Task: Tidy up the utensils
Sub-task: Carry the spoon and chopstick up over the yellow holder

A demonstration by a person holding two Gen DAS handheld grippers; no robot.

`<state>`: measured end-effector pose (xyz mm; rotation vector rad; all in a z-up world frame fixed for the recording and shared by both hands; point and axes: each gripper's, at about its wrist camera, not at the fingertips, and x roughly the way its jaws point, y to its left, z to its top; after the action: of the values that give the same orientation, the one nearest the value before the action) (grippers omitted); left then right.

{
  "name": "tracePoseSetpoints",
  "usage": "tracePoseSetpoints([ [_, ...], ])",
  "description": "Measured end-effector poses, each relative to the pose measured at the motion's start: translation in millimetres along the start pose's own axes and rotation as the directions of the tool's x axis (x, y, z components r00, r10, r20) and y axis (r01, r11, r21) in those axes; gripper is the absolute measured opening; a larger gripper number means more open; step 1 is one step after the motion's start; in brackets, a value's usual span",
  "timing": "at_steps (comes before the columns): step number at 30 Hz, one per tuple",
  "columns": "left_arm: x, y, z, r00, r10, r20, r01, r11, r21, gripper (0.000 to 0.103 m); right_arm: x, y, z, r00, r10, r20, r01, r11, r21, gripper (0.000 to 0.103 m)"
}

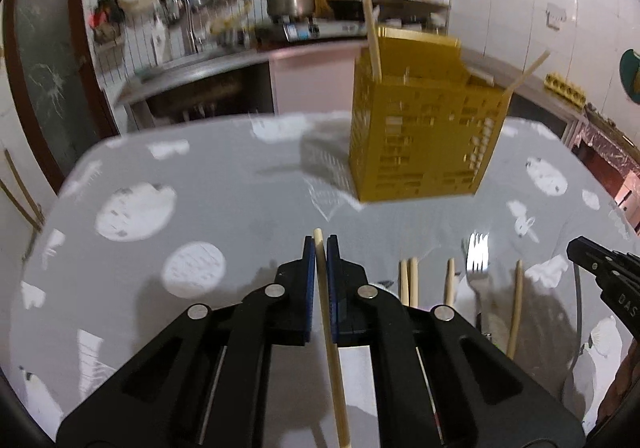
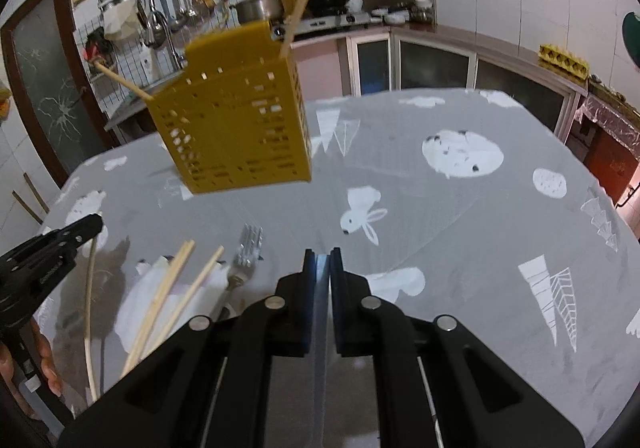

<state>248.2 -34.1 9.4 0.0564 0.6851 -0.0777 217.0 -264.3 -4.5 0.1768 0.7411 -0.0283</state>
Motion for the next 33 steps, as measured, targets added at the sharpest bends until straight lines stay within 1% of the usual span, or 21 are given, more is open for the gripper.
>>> tracePoseSetpoints([
  [7,-44.0,1.9,4.9,0.993,-0.003,0.116,0.003,1.000,0.006,0.004,-23.5,-4.9,5.5,0.997,0.031,0.071,-0.032,0.999,0.020,0.008],
  [11,-65.2,1.6,6.4,0.984,-0.014,0.177,0.012,1.000,0.012,0.004,-42.1,-3.4,9.3,0.989,0.047,0.142,-0.049,0.999,0.015,0.008],
  [13,-75.8,1.3,5.1,0.975,0.000,0.220,-0.004,1.000,0.018,0.004,-52.1,-1.2,9.2,0.981,0.042,0.188,-0.043,0.999,0.003,0.007],
  [17,-90.3,2.5,4.9,0.963,-0.004,0.270,0.002,1.000,0.009,0.004,-65.1,-0.4,9.9,0.967,0.053,0.248,-0.057,0.998,0.008,0.008],
  [19,-95.3,2.6,5.3,0.957,0.004,0.290,-0.006,1.000,0.007,0.004,-72.5,1.6,10.4,0.958,0.055,0.283,-0.057,0.998,0.001,0.007],
  [22,-104.7,2.4,7.2,0.943,0.020,0.332,-0.023,1.000,0.005,0.004,-83.8,6.3,11.8,0.940,0.050,0.337,-0.046,0.999,-0.020,0.007],
  [24,-108.4,3.7,8.6,0.937,0.022,0.348,-0.024,1.000,0.002,0.004,-90.5,9.6,13.9,0.928,0.055,0.368,-0.046,0.998,-0.032,0.007],
  [27,-110.5,4.4,13.0,0.933,0.018,0.360,-0.018,1.000,-0.003,0.004,-94.8,13.9,19.3,0.918,0.062,0.392,-0.048,0.998,-0.044,0.007],
  [33,-114.3,4.4,32.4,0.922,0.013,0.388,-0.008,1.000,-0.014,0.004,-97.0,20.1,40.5,0.907,0.079,0.414,-0.064,0.997,-0.052,0.007],
])
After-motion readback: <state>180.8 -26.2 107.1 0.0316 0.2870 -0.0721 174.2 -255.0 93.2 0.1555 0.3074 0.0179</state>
